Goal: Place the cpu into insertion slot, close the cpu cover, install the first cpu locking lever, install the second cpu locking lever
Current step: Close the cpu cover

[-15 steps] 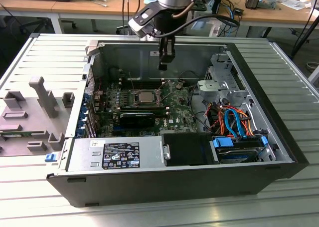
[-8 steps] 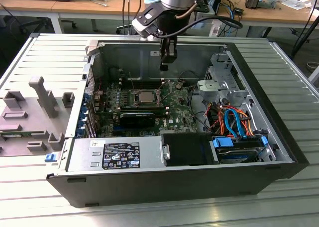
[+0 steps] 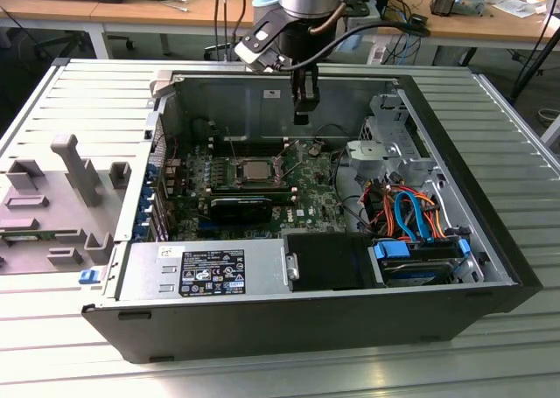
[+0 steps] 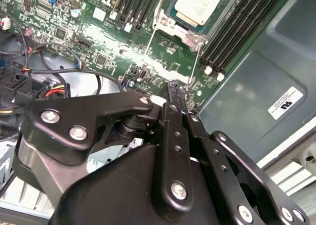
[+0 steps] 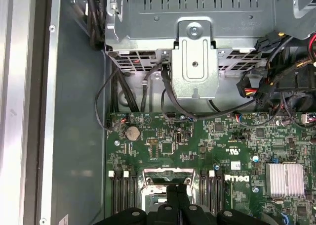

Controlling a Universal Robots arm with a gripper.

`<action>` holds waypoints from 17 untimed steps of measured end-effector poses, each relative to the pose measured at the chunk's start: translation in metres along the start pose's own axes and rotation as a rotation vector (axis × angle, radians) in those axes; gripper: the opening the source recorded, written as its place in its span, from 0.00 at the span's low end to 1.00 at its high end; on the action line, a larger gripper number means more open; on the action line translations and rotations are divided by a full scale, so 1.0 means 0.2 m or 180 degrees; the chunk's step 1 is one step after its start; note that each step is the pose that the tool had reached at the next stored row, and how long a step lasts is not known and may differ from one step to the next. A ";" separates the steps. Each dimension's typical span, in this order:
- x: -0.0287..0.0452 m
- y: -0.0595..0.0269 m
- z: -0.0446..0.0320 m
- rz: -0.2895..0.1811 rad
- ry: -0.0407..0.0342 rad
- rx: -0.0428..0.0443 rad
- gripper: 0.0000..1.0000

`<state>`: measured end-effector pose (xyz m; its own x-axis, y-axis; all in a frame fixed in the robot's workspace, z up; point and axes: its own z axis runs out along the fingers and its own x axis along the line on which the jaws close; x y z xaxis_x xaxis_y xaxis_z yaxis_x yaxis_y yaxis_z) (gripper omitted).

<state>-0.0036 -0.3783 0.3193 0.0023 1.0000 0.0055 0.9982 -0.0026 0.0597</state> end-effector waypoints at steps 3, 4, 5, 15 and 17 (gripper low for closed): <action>0.000 0.000 0.000 0.0007 0.0116 0.0000 0.11; 0.000 0.000 0.000 0.0008 0.0129 0.0000 0.11; 0.000 0.000 0.000 0.0009 0.0129 0.0000 0.11; -0.001 0.001 0.003 0.0011 0.0129 0.0115 0.11; -0.001 0.009 0.003 0.0011 0.0129 0.0115 0.11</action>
<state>-0.0016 -0.3785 0.3187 0.0042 0.9989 0.0462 0.9997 -0.0052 0.0235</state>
